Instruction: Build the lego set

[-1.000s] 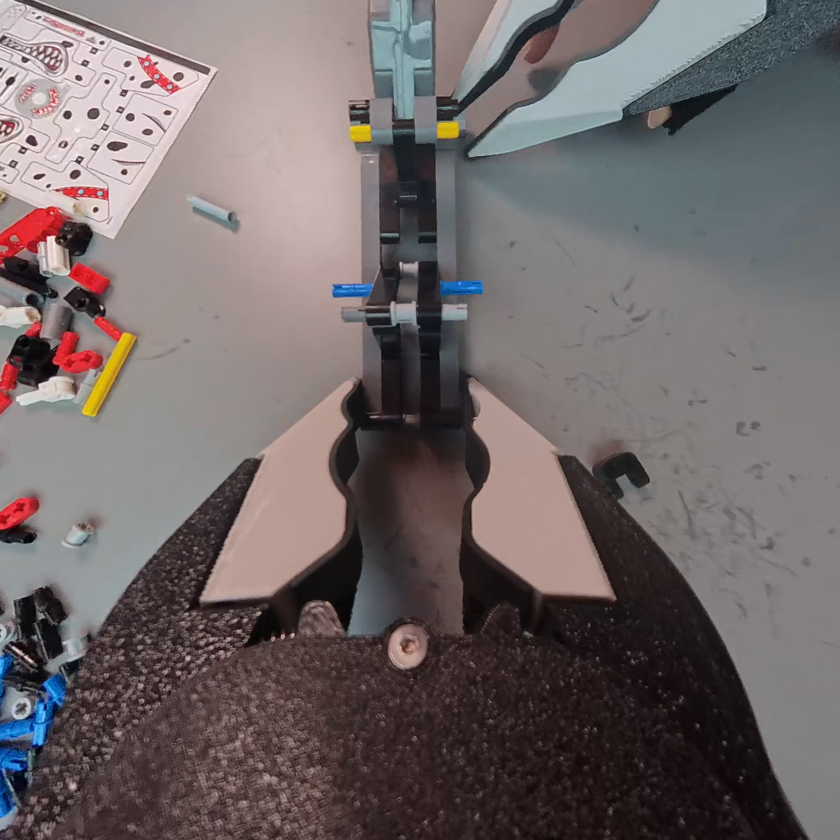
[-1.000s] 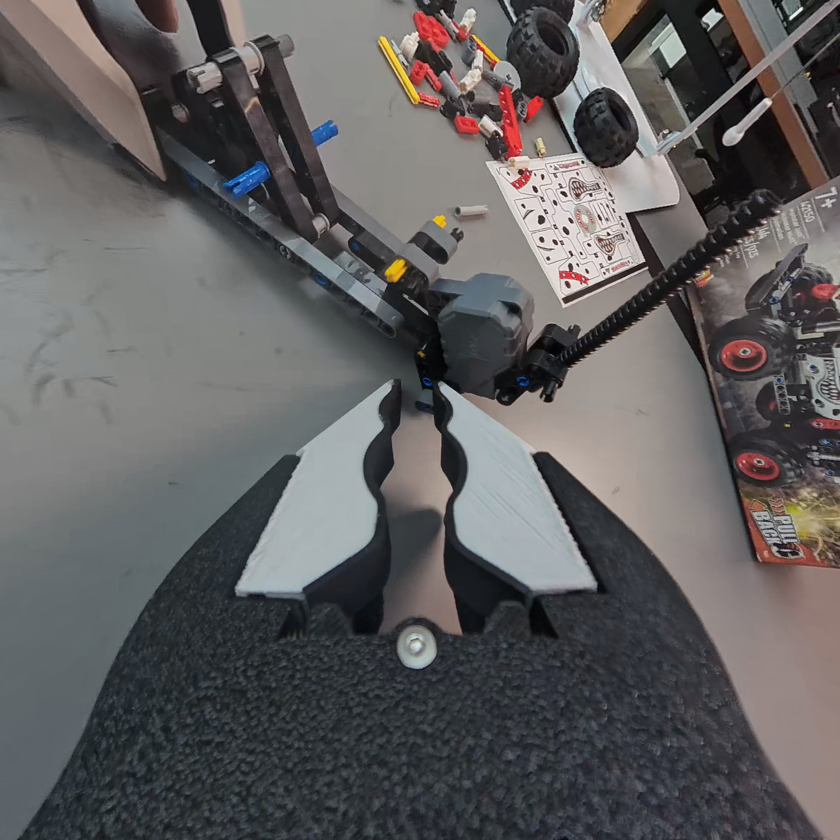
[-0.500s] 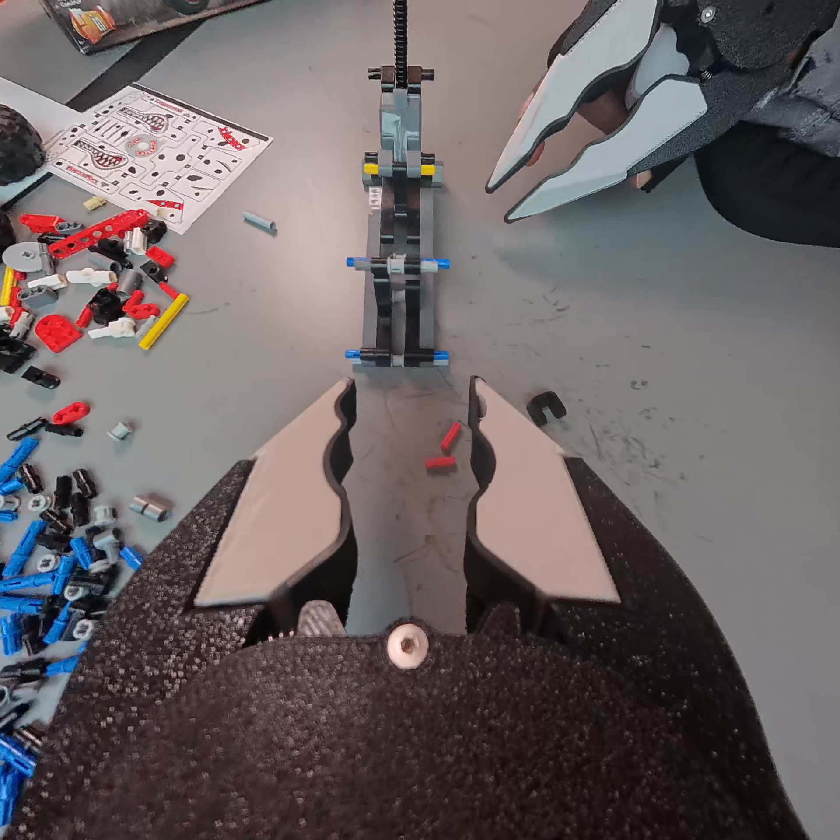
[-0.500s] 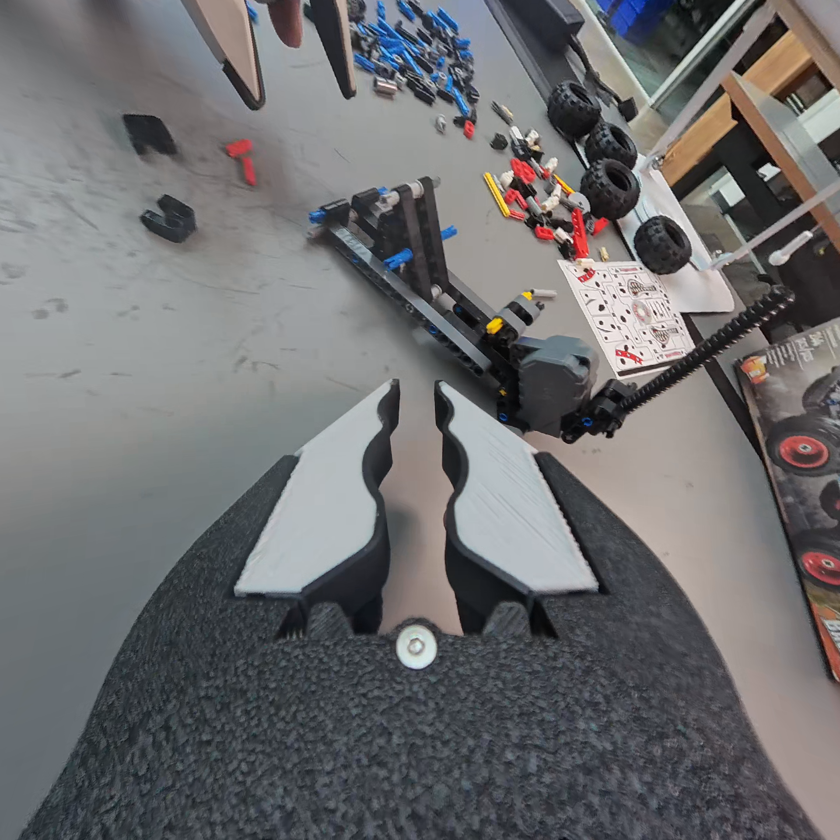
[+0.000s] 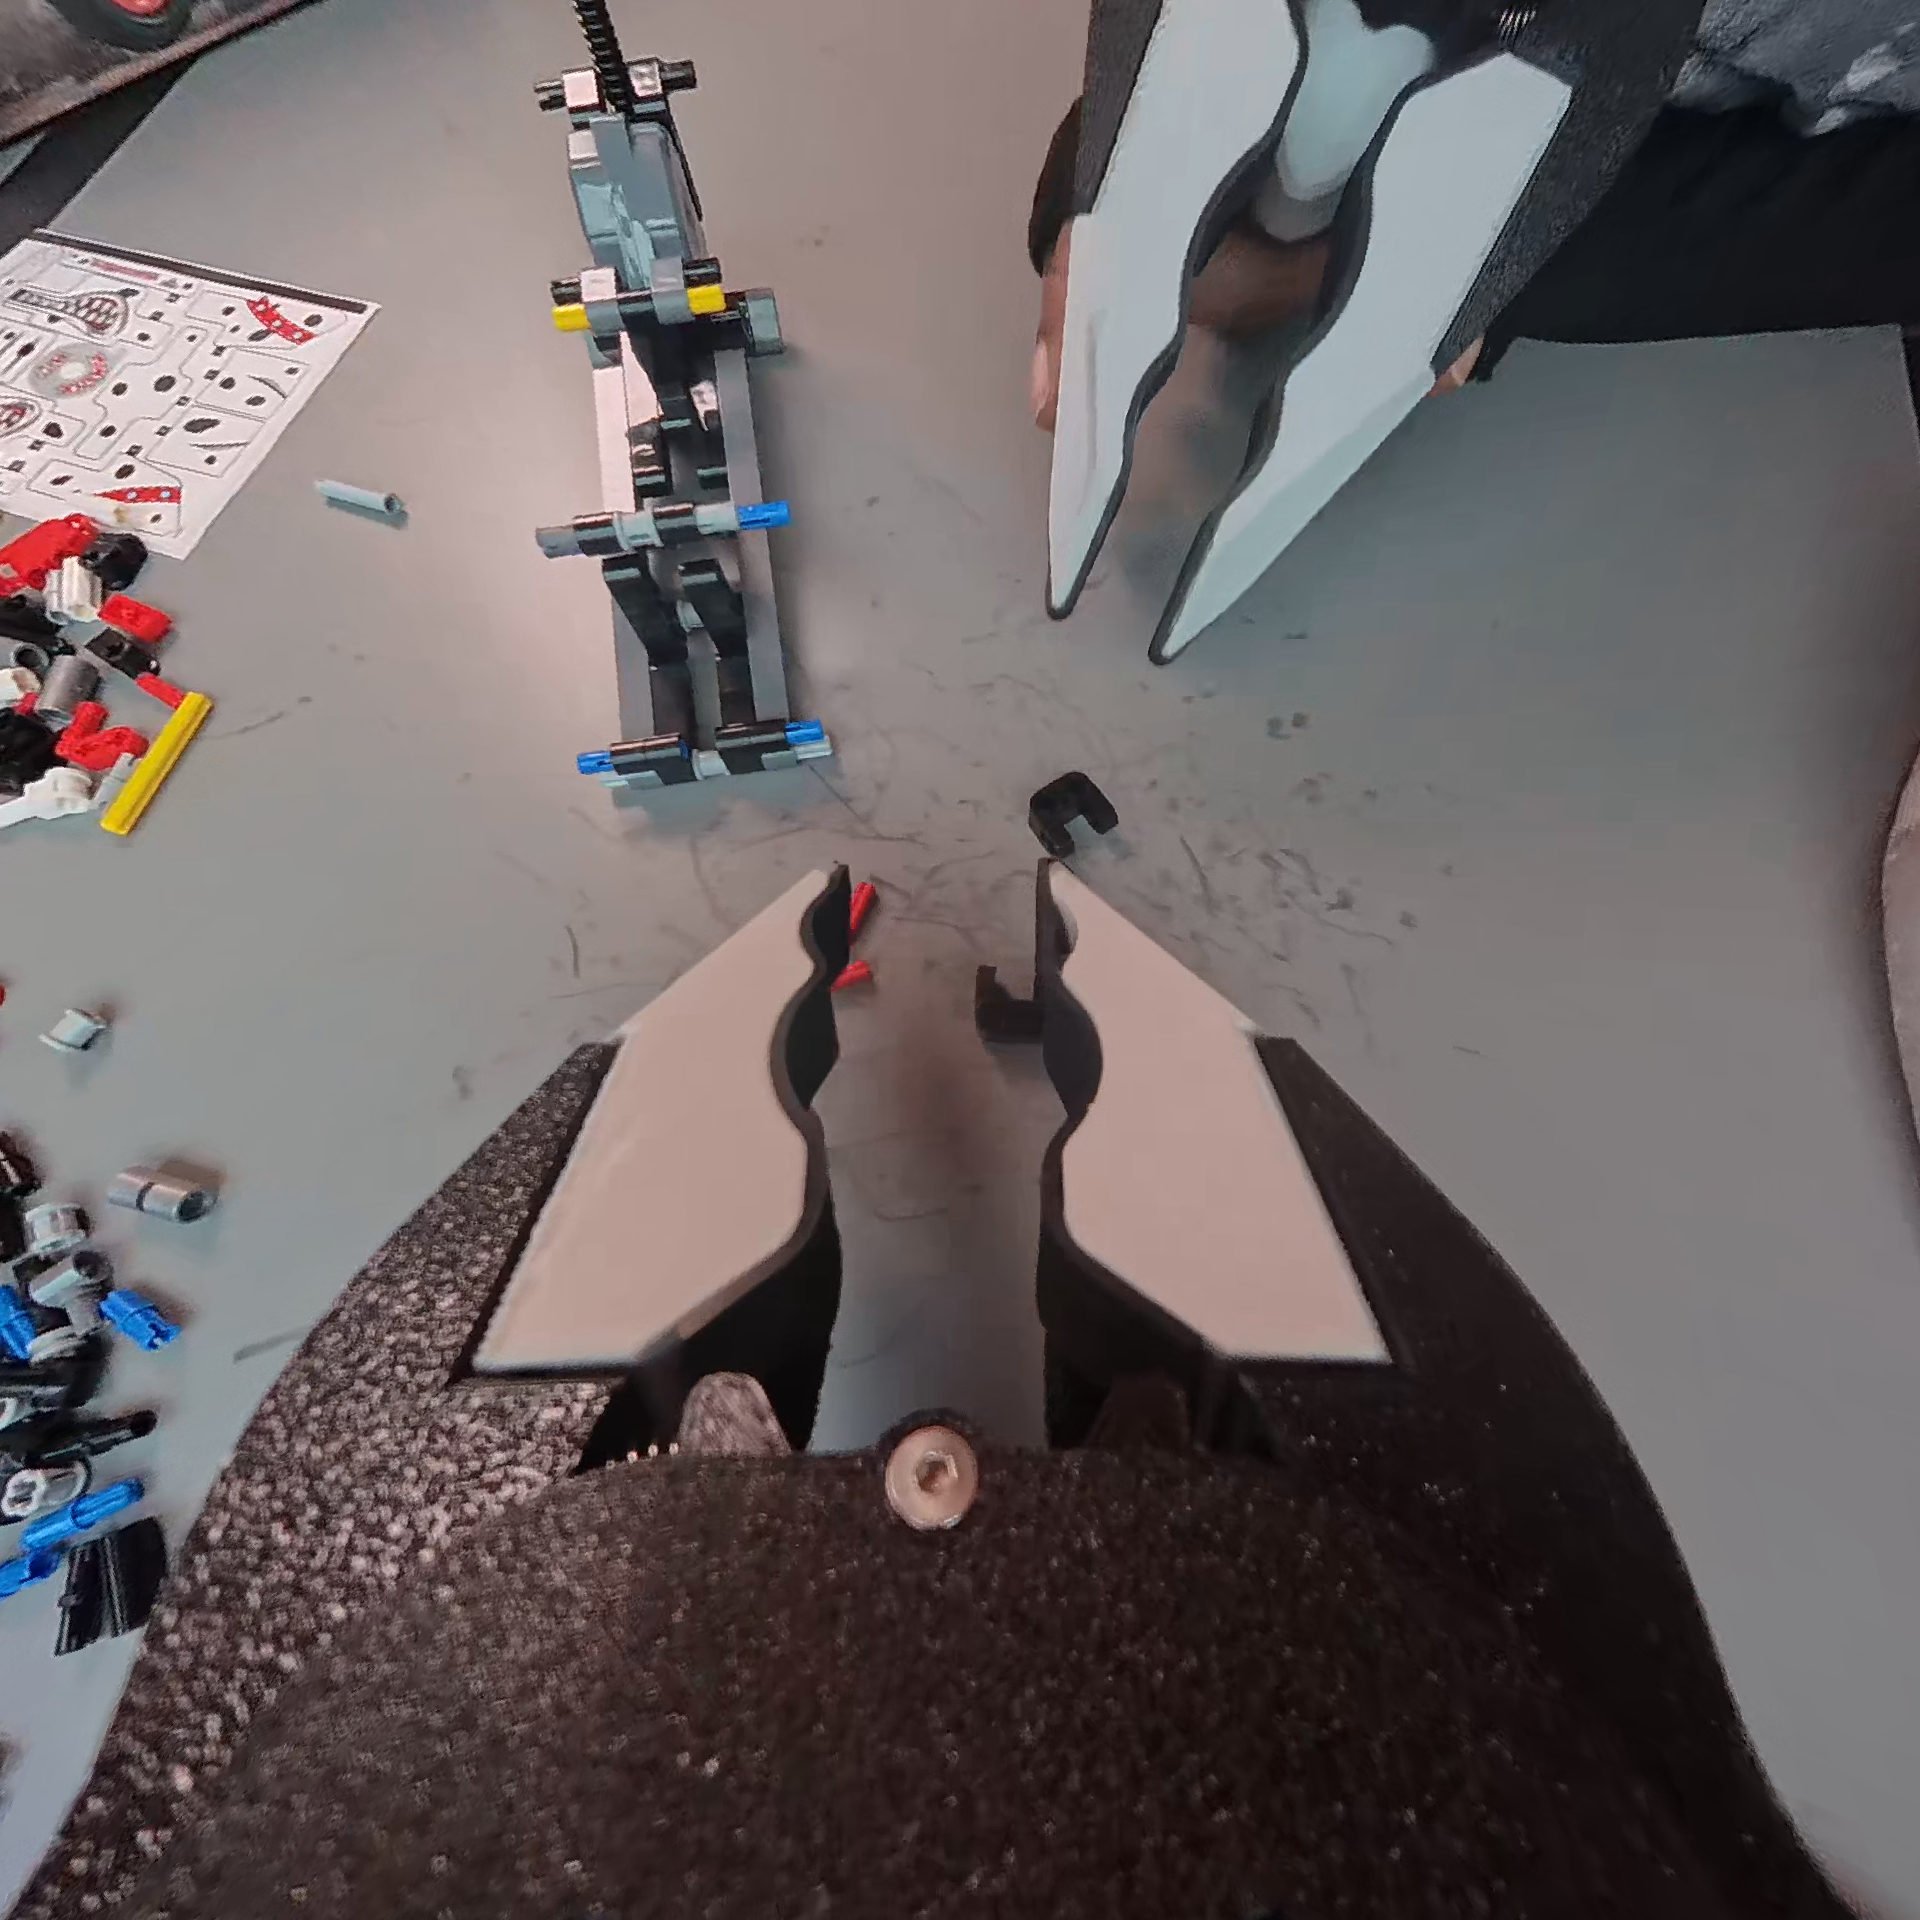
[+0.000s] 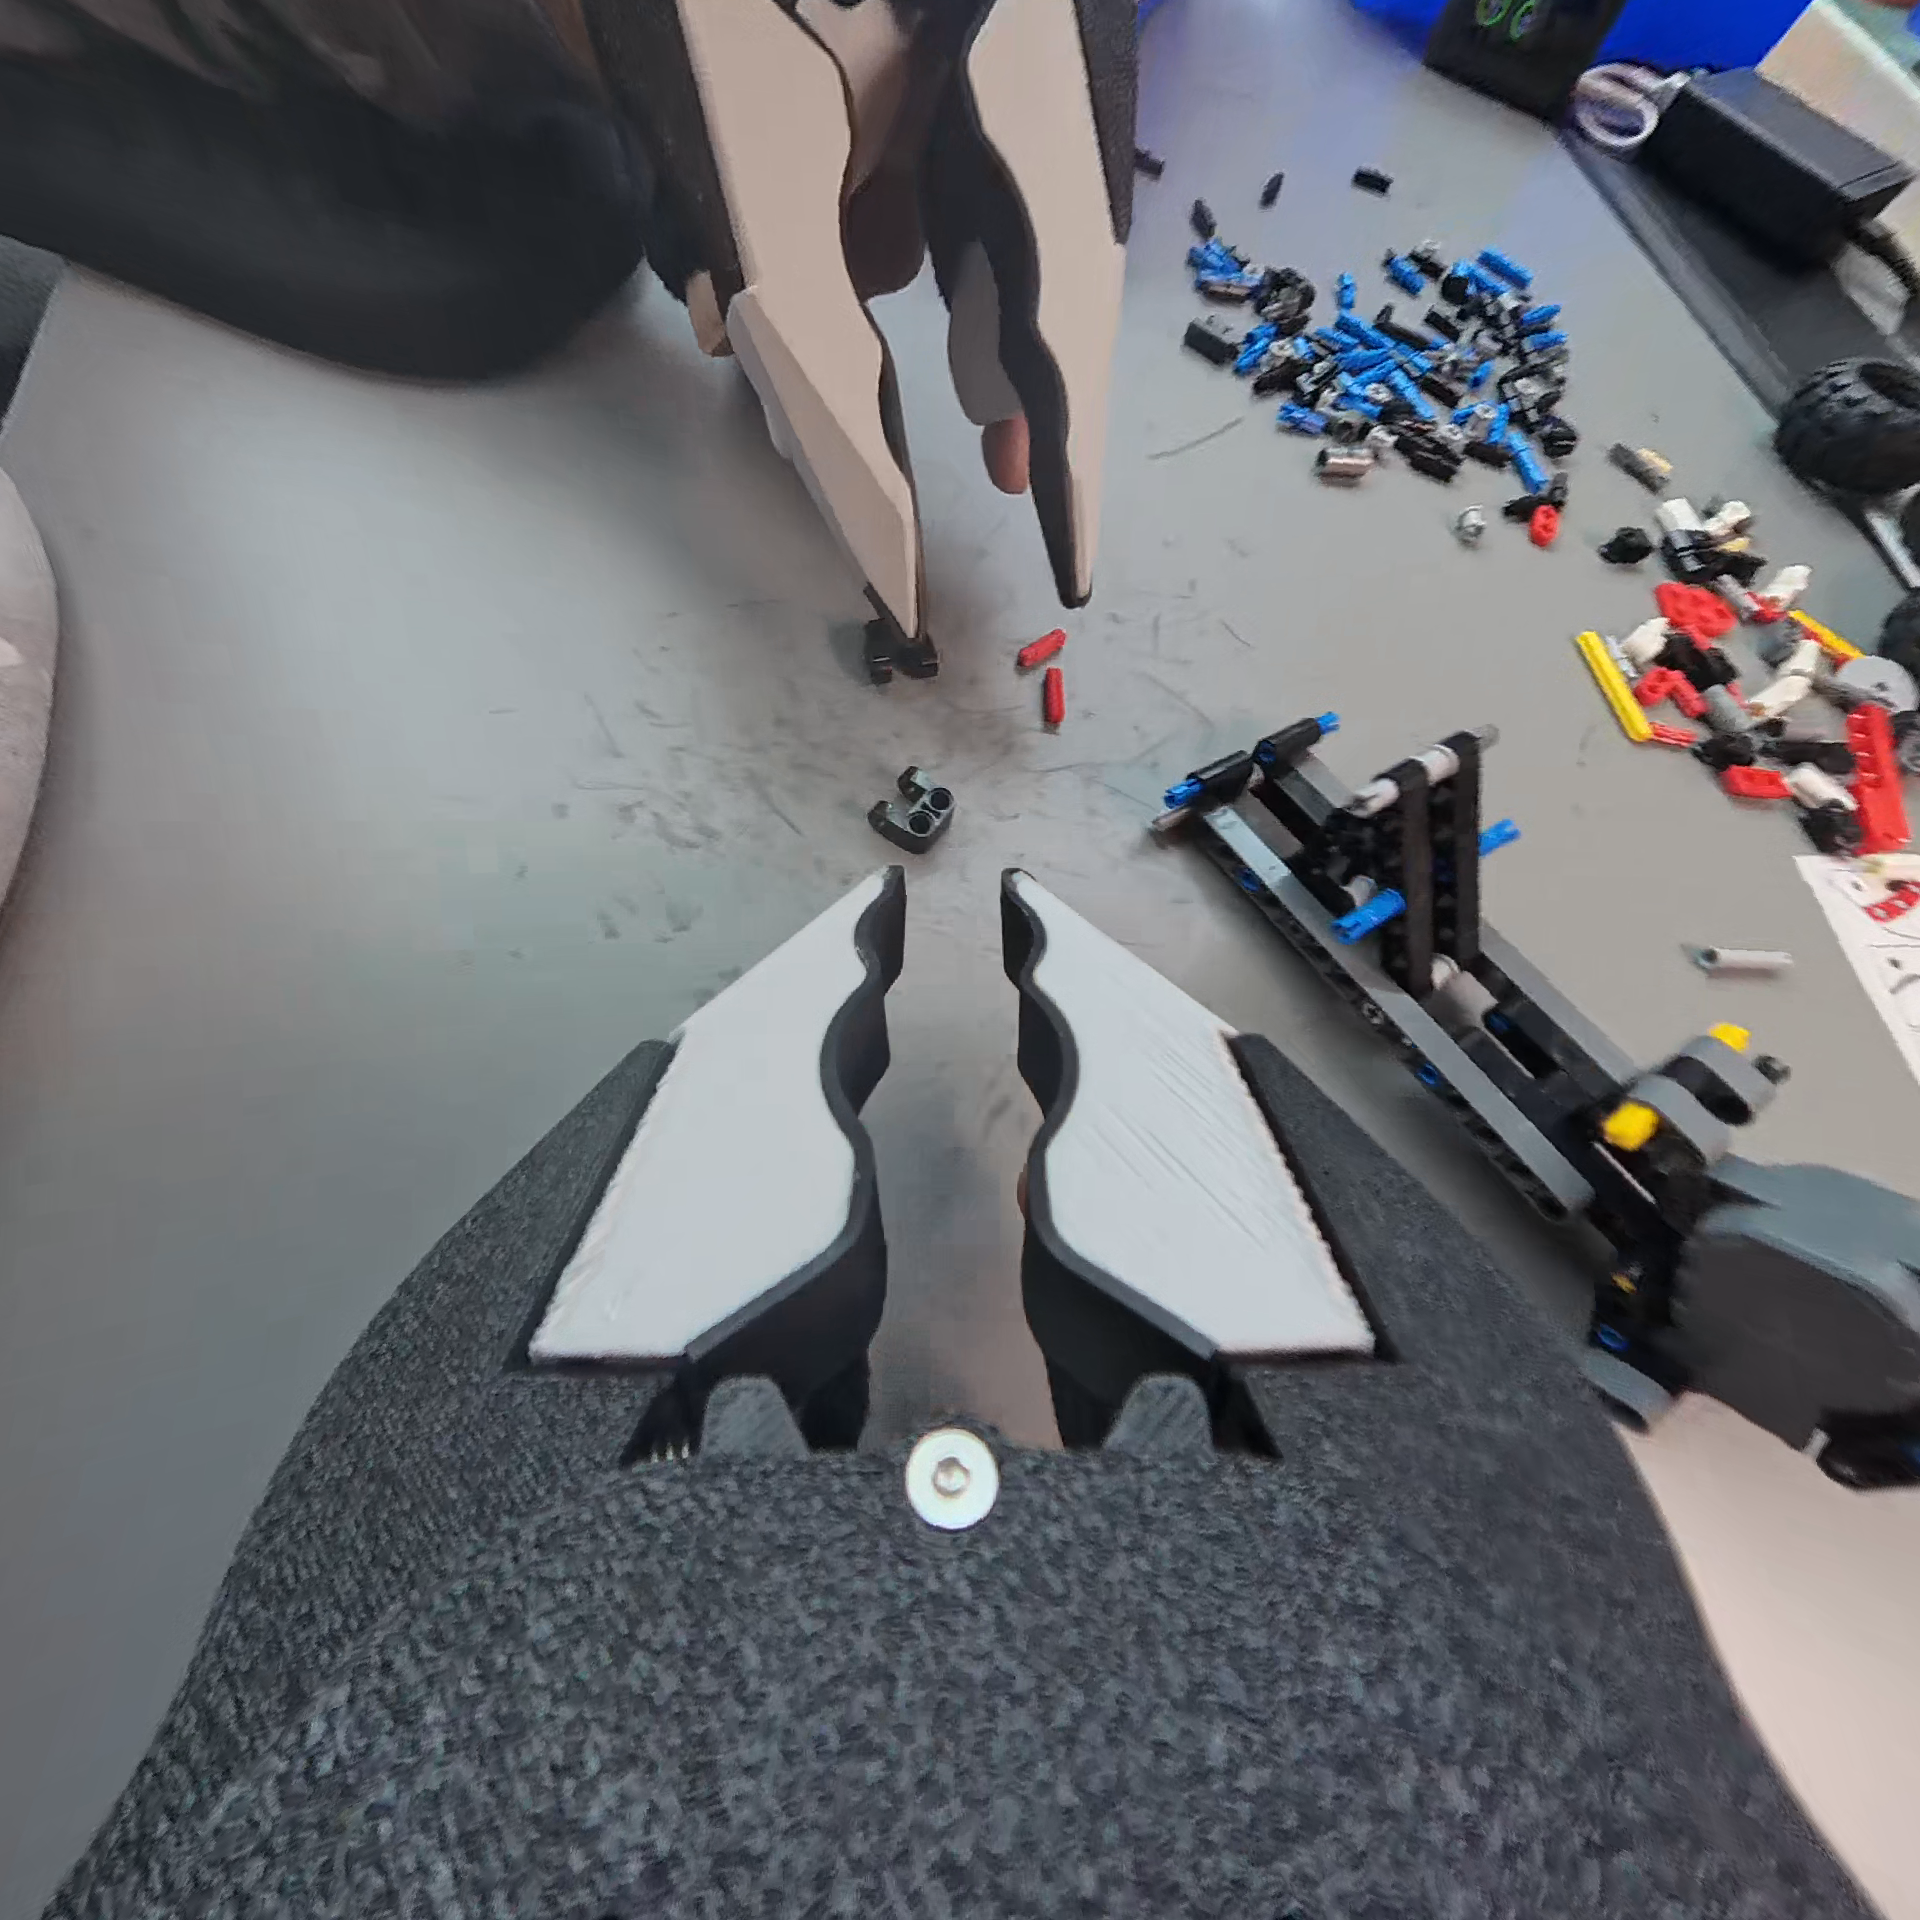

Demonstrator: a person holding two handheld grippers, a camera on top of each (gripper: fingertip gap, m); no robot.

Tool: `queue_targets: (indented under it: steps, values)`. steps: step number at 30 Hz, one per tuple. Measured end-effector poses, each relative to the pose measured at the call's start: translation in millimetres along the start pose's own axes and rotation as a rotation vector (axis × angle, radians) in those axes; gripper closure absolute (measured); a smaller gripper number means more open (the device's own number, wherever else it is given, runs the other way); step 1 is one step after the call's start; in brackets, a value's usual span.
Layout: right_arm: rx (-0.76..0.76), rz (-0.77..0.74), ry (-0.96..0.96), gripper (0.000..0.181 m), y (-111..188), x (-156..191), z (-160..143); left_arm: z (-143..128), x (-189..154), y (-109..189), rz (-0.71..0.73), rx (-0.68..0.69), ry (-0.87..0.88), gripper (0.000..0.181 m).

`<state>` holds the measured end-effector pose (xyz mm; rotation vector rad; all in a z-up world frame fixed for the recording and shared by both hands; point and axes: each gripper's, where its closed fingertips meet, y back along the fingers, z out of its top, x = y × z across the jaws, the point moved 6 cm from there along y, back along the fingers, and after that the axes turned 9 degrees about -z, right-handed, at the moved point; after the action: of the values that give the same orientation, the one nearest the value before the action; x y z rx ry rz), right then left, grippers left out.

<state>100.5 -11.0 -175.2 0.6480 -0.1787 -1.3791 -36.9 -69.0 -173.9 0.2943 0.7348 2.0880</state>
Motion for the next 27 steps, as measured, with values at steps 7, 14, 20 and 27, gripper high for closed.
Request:
queue_targets:
  steps: [7,14,20,27]
  values:
    - [0.149,0.11,0.085,0.154,-35.9,11.3,8.6,-0.3,-4.4,-1.2,-0.012,0.008,-0.027,0.146]
    - [0.212,0.162,0.036,0.161,-40.4,3.9,10.1,-1.9,-11.3,-4.8,-0.033,0.033,-0.073,0.146]
    - [0.007,0.362,-0.324,0.161,-22.5,-2.8,25.0,9.4,-21.5,-3.1,-0.04,-0.038,-0.15,0.143]
    - [-0.168,0.602,-0.626,0.161,-5.3,-6.5,31.0,32.6,-38.7,7.4,-0.062,-0.223,-0.253,0.152]
